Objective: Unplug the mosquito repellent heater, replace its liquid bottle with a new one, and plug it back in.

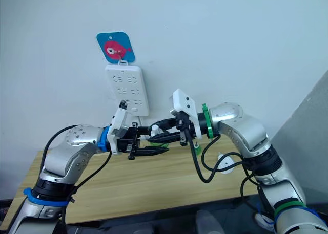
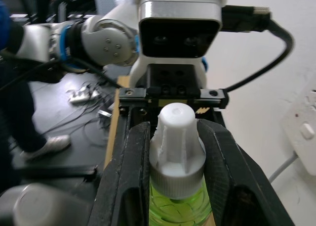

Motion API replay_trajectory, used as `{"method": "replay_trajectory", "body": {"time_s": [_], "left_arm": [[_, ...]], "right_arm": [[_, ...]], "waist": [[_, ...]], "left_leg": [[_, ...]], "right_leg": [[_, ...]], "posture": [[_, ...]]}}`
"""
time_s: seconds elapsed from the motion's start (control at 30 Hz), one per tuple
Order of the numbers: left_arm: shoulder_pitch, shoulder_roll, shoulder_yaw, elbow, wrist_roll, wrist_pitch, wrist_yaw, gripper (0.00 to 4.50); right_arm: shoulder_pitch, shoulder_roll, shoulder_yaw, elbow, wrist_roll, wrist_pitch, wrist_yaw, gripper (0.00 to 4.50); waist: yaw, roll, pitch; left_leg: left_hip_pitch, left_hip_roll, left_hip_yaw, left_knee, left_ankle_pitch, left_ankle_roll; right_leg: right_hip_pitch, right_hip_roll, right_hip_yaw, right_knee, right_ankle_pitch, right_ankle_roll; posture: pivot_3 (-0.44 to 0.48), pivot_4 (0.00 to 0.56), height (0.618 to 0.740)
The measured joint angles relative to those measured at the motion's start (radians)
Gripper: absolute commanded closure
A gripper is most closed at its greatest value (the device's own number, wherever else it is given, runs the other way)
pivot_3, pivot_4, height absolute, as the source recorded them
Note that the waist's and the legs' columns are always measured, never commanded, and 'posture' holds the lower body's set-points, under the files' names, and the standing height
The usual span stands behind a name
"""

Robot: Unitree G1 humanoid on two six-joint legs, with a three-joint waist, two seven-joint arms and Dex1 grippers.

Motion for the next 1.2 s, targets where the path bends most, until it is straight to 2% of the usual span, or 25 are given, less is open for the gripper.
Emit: {"method": "replay_trajectory", "body": {"time_s": [0.1, 0.2, 0.33, 0.5, 0.77, 0.87, 0.97, 1.13, 1.2], "left_arm": [[0.049, -0.031, 0.026, -0.010, 0.021, 0.000, 0.104, 2.19], [0.104, -0.102, 0.047, -0.018, 0.065, -0.019, 0.234, 2.19], [0.137, -0.167, 0.045, -0.058, 0.109, -0.046, 0.351, 2.19], [0.193, -0.290, 0.014, -0.104, 0.165, -0.062, 0.512, 2.19], [0.193, -0.288, -0.004, -0.123, 0.191, -0.062, 0.551, 2.19], [0.185, -0.286, 0.001, -0.123, 0.191, -0.062, 0.557, 2.19], [0.182, -0.282, 0.003, -0.121, 0.190, -0.062, 0.559, 2.19], [0.182, -0.264, 0.004, -0.123, 0.180, -0.060, 0.535, 2.19], [0.182, -0.230, 0.010, -0.127, 0.140, -0.040, 0.493, 2.19]], "right_arm": [[0.059, -0.004, -0.051, -0.022, -0.001, 0.000, -0.040, 1.70], [0.152, 0.034, -0.128, -0.111, -0.005, 0.006, -0.191, 1.67], [0.238, 0.054, -0.150, -0.237, -0.049, 0.008, -0.349, 1.67], [0.345, 0.157, -0.087, -0.314, -0.184, -0.005, -0.574, 1.67], [0.333, 0.260, -0.007, -0.276, -0.315, -0.042, -0.707, 1.67], [0.324, 0.277, 0.001, -0.248, -0.325, -0.042, -0.722, 2.30], [0.324, 0.282, 0.008, -0.245, -0.314, -0.042, -0.703, 3.35], [0.318, 0.266, -0.007, -0.237, -0.281, -0.042, -0.652, 3.38], [0.291, 0.229, -0.014, -0.216, -0.240, -0.042, -0.575, 3.38]], "waist": [[-0.001, 0.000, 0.000], [0.003, 0.000, 0.000], [0.008, 0.000, 0.000], [0.006, 0.000, 0.000], [-0.009, 0.001, 0.000], [-0.010, 0.001, 0.000], [-0.012, 0.001, 0.000], [-0.012, 0.001, 0.000], [-0.013, 0.001, 0.000]], "left_leg": [[0.000, 0.000, 0.000, 0.000, -0.001, 0.001], [-0.001, 0.000, 0.000, 0.001, -0.001, 0.001], [0.000, -0.001, 0.001, 0.001, -0.001, 0.001], [0.000, 0.000, 0.002, 0.001, -0.001, 0.001], [0.000, 0.000, 0.002, 0.000, -0.001, 0.001], [0.000, 0.000, 0.002, 0.000, -0.001, 0.001], [0.000, 0.000, 0.002, 0.000, -0.001, 0.001], [0.000, 0.000, 0.002, 0.000, -0.001, 0.001], [0.000, 0.000, 0.002, 0.000, -0.001, 0.001]], "right_leg": [[0.000, -0.001, 0.000, 0.000, 0.000, -0.001], [0.000, -0.001, 0.001, 0.000, 0.000, 0.000], [0.000, -0.001, 0.001, 0.000, -0.002, 0.004], [0.000, -0.001, 0.003, 0.000, -0.003, 0.004], [0.000, 0.000, 0.002, 0.000, -0.003, 0.004], [0.000, 0.000, 0.002, 0.000, -0.002, 0.004], [0.000, 0.000, 0.002, 0.000, -0.002, 0.003], [0.000, 0.000, 0.002, 0.000, -0.003, 0.004], [0.000, 0.000, 0.002, 0.000, -0.003, 0.004]], "posture": [[-0.129, 0.070, 0.728], [-0.134, 0.073, 0.728], [-0.161, 0.076, 0.728], [-0.176, 0.079, 0.728], [-0.173, 0.073, 0.728], [-0.163, 0.070, 0.728], [-0.153, 0.067, 0.728], [-0.145, 0.061, 0.728], [-0.147, 0.066, 0.728]]}}
